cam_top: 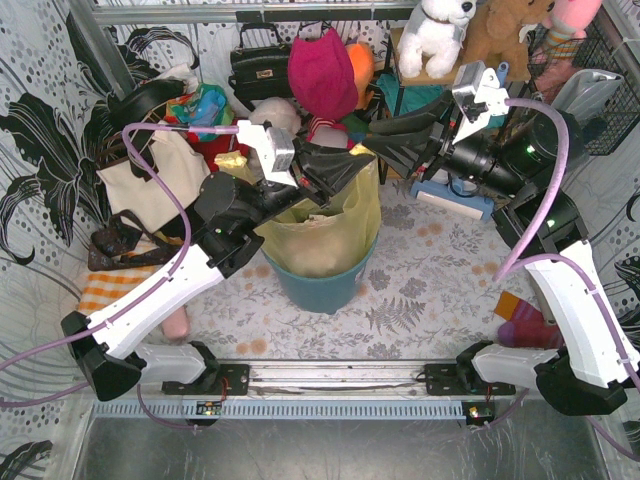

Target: Tie the trash bag

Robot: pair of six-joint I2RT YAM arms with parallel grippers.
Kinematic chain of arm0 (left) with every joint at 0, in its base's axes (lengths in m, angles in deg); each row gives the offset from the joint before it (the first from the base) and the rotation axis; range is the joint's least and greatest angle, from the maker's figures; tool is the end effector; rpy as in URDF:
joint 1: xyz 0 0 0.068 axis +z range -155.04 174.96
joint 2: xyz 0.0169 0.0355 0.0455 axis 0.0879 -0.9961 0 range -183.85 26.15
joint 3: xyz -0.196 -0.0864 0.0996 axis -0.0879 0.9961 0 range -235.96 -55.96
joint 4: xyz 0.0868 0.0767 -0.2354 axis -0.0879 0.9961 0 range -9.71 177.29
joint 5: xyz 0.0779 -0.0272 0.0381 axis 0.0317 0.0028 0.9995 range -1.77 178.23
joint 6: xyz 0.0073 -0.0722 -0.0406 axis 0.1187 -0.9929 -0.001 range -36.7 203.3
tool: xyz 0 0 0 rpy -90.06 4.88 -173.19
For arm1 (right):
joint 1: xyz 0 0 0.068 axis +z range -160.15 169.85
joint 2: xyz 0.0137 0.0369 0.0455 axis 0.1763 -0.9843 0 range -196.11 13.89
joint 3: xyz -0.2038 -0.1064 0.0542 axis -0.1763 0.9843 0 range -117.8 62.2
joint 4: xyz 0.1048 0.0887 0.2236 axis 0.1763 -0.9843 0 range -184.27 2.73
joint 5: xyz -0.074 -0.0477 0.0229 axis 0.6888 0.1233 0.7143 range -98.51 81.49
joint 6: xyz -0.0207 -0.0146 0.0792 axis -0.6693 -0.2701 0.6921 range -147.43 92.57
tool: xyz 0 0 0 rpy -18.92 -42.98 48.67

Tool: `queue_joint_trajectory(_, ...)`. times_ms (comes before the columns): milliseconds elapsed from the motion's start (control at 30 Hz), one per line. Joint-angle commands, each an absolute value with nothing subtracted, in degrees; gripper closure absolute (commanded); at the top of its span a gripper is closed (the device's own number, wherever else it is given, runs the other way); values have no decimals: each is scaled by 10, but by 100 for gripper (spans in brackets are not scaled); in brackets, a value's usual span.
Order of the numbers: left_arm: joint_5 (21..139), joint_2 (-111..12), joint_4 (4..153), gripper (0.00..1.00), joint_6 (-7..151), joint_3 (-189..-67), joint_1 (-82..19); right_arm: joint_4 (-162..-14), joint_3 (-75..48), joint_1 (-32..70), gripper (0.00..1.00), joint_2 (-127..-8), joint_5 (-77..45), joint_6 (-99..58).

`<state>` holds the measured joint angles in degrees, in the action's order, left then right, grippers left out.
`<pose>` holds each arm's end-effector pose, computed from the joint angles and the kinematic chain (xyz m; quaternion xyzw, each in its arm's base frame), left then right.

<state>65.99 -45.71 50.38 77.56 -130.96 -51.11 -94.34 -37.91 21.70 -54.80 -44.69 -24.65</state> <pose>0.1954 -0.2426 0.4785 0.3204 0.3808 -0.4595 0.7357 0.1789 0.1617 0.5581 -0.3820 0.4332 0.3985 0.7125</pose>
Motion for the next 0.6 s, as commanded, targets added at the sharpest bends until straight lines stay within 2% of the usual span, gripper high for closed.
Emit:
queue_joint_trajectory(0,604,-433,495,98,796,-1297,-509,-930,-414,219,61,-564,-447,-238)
queue_joint_trajectory(300,537,-413,492,97,795,-1261,-514,-977,-551,218,47,-674,-539,-212)
queue_joint_trajectory(567,509,-396,486,97,787,-1229,-516,-978,-639,244,40,-770,-596,-179)
